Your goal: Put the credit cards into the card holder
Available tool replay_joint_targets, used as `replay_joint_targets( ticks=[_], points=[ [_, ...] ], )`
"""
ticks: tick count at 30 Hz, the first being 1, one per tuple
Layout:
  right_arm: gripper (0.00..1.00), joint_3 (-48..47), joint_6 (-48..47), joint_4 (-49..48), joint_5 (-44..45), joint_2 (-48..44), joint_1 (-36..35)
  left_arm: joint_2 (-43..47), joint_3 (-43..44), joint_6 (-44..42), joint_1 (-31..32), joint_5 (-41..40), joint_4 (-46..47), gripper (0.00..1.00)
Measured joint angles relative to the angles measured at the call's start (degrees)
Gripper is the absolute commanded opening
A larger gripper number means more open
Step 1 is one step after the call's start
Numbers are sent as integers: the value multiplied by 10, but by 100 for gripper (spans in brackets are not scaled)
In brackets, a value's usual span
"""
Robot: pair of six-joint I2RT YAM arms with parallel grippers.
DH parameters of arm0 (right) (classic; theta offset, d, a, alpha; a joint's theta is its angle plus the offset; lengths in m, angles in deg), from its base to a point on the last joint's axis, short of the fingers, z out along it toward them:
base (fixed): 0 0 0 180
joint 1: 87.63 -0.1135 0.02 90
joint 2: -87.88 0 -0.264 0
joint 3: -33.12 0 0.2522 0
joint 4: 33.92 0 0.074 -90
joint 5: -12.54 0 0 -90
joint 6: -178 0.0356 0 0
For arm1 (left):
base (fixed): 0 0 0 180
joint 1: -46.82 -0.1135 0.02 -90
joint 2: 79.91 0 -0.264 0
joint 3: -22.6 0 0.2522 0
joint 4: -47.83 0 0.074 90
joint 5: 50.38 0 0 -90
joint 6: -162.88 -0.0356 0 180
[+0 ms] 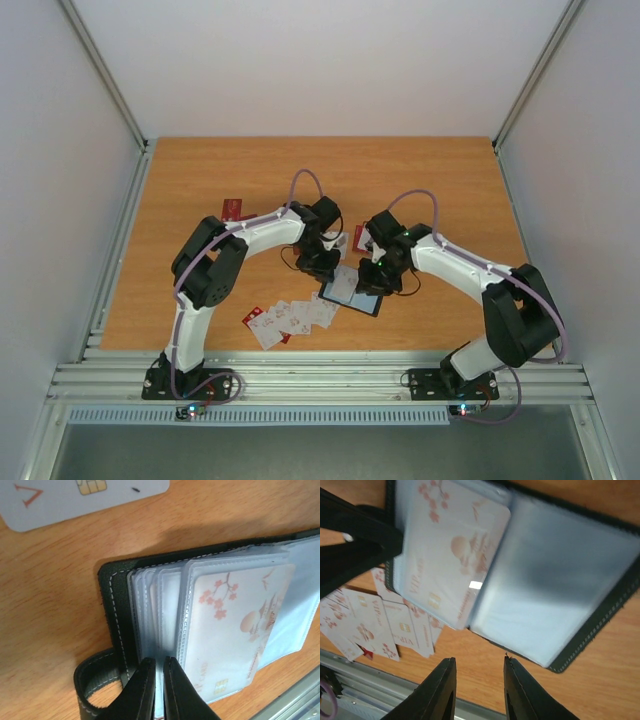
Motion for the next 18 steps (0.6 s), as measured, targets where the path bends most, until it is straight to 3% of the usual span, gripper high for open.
replay_joint_targets(
  ticks=[8, 18],
  points=[
    [32, 61, 49, -11, -2, -44, 0, 0, 0, 28, 0, 19, 21, 8],
    [31, 69, 85, -42, -10, -43, 0, 17, -5, 42, 0, 1, 25, 10]
  ],
)
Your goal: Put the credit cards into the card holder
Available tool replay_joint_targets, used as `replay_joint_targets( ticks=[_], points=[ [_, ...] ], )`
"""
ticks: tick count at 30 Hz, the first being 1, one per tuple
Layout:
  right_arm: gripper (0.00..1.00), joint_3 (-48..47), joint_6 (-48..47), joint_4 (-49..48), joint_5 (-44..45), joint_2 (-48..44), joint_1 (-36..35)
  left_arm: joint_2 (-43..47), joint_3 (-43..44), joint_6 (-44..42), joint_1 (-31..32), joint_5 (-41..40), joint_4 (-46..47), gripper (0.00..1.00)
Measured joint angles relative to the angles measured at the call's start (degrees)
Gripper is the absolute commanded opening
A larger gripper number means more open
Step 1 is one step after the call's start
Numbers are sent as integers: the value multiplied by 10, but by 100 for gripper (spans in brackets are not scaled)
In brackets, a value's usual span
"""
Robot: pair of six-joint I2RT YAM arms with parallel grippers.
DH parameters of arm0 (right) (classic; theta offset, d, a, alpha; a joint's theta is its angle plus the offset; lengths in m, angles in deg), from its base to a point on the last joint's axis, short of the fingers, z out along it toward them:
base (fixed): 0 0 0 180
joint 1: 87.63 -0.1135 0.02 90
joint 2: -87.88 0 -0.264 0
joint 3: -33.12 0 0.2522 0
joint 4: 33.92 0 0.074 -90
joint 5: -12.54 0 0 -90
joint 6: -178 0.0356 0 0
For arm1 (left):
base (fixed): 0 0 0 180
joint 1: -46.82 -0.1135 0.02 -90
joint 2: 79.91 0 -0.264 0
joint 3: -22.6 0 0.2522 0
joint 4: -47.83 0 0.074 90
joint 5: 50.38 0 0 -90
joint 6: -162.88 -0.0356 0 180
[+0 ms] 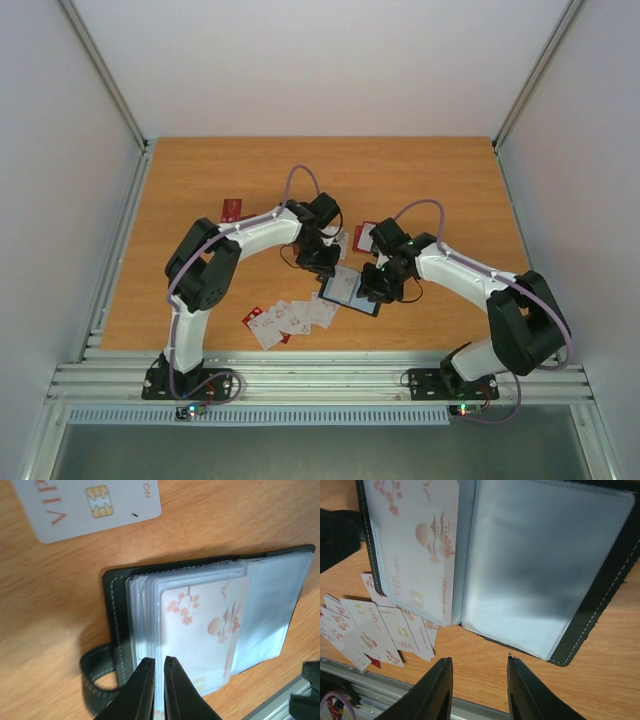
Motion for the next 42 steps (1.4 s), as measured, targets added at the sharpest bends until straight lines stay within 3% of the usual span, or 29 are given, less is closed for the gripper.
replay_joint_targets(
  ticks=[8, 12, 15, 29, 42],
  points=[
    [30, -19, 13, -5, 5, 26, 0, 69, -16, -19, 0, -55, -17, 12],
    [29, -24, 20, -15, 8, 42, 0, 76, -31, -30, -1, -75, -24, 23],
    [29, -32, 24, -22, 9, 56, 0, 76, -44, -36, -1, -88, -34, 25],
    [28, -58, 12, -24, 18, 96, 4, 73, -95, -52, -1, -90, -32, 24],
    [27, -68, -34, -2, 19, 95, 61, -1, -19, -51, -1, -67, -32, 23]
  ],
)
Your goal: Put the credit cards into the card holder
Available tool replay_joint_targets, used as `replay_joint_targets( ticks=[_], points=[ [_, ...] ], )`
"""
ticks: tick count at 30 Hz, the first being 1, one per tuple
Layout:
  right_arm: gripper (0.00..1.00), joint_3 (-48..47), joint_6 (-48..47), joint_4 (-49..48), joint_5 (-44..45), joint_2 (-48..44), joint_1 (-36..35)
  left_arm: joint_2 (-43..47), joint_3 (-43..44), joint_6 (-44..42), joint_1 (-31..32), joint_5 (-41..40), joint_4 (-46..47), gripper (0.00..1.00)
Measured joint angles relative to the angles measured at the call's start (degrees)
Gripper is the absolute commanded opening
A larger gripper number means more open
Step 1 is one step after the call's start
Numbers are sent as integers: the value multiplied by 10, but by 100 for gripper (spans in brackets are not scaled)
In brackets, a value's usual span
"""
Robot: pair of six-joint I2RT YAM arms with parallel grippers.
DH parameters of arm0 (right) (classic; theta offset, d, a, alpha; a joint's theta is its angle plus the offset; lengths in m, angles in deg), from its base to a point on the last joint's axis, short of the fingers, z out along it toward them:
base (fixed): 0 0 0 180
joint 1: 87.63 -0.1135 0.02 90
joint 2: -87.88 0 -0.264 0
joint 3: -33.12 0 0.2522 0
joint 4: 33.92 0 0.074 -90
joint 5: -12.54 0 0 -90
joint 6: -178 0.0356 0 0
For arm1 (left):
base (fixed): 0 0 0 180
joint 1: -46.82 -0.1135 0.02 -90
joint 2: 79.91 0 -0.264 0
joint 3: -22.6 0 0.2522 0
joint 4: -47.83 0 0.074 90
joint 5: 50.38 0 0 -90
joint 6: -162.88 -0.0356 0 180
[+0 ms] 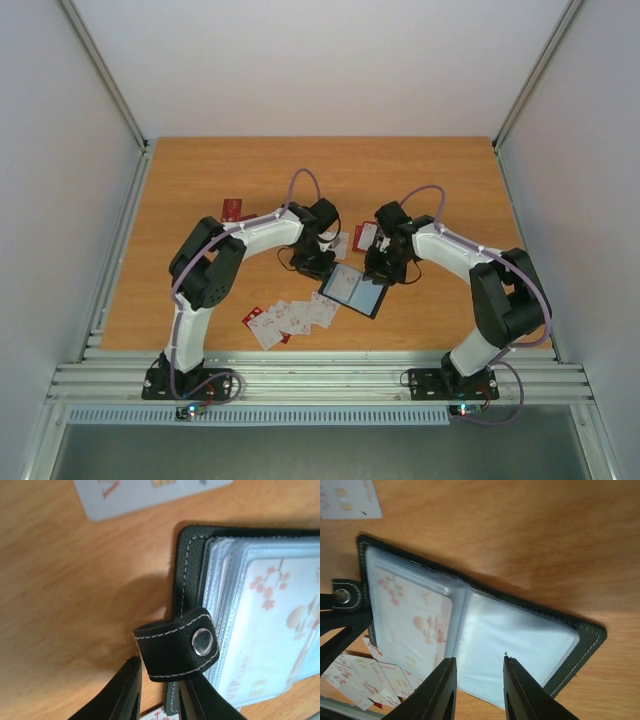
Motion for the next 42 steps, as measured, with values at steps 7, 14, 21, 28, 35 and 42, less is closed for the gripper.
replay_joint_targets(
  ticks=[7, 14, 21, 28, 35, 42],
  points=[
    [36, -34, -44, 23, -4, -23, 9, -4, 20, 4, 0, 5, -6, 30],
    [38, 3, -27, -2, -43, -116, -17, 99, -57, 9, -3, 3, -5, 32],
    [41, 85, 50, -56, -44, -151, -130, 139, -160, 4, -7, 20, 18, 32],
    [45, 184, 148, -146, -44, -172, -195, 139, -198, -4, -7, 23, 32, 32],
    [45, 199, 205, -229, -38, -148, -236, 156, -225, -13, -9, 32, 58, 32],
    [45, 199, 240, -299, -36, -98, -268, 202, -284, -6, -3, 44, 76, 32]
  ],
)
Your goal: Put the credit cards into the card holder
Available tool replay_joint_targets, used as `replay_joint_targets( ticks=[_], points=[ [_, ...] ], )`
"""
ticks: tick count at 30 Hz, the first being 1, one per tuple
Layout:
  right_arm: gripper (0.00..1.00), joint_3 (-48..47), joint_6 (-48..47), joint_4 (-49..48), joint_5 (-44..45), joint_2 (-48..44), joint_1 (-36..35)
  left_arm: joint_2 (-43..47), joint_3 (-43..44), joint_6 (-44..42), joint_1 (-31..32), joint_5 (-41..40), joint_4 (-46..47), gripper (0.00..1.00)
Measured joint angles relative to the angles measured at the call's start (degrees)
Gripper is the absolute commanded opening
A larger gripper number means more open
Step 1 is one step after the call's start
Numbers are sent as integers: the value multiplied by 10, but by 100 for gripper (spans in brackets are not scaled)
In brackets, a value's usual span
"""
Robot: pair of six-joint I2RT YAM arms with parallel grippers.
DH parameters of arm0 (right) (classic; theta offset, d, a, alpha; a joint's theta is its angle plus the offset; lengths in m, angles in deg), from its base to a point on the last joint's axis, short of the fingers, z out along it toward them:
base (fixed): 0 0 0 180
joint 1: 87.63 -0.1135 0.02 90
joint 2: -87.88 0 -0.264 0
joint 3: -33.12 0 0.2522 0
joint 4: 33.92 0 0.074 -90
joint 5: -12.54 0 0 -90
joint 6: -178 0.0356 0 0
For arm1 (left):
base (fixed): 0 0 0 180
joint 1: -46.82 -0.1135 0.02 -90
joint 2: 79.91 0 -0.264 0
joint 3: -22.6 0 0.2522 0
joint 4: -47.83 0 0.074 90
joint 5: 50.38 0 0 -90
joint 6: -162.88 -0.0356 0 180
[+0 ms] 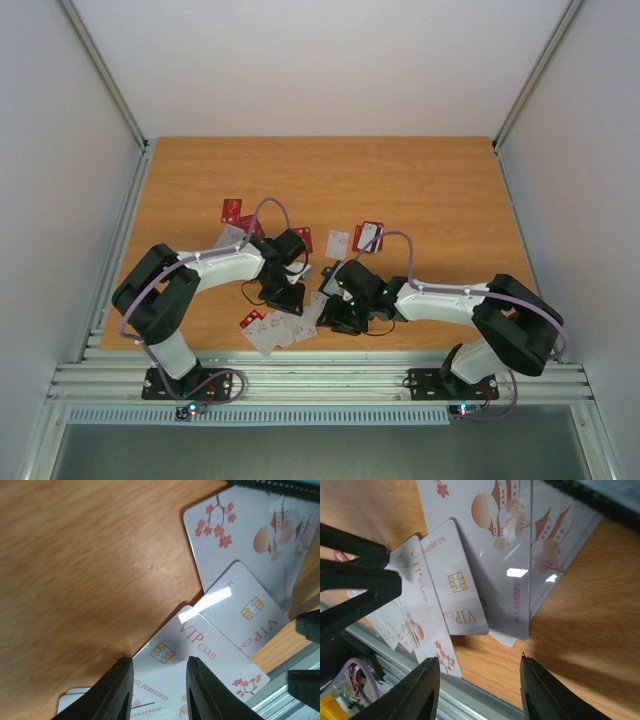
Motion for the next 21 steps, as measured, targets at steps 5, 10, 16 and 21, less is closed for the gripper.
replay_joint_targets(
  ticks=[5, 10, 16, 21],
  points=[
    [45, 0, 24, -53, -5, 40, -18, 18, -26, 17, 4, 11, 19, 32],
    [45, 12, 48, -116, -17, 55, -24, 19, -31, 26, 4, 19, 28, 31],
    [41, 23, 68, -167, -29, 66, -24, 19, -32, 28, 4, 22, 30, 31],
    [22, 24, 76, -170, -28, 69, -24, 19, -33, 28, 4, 23, 31, 31]
  ],
)
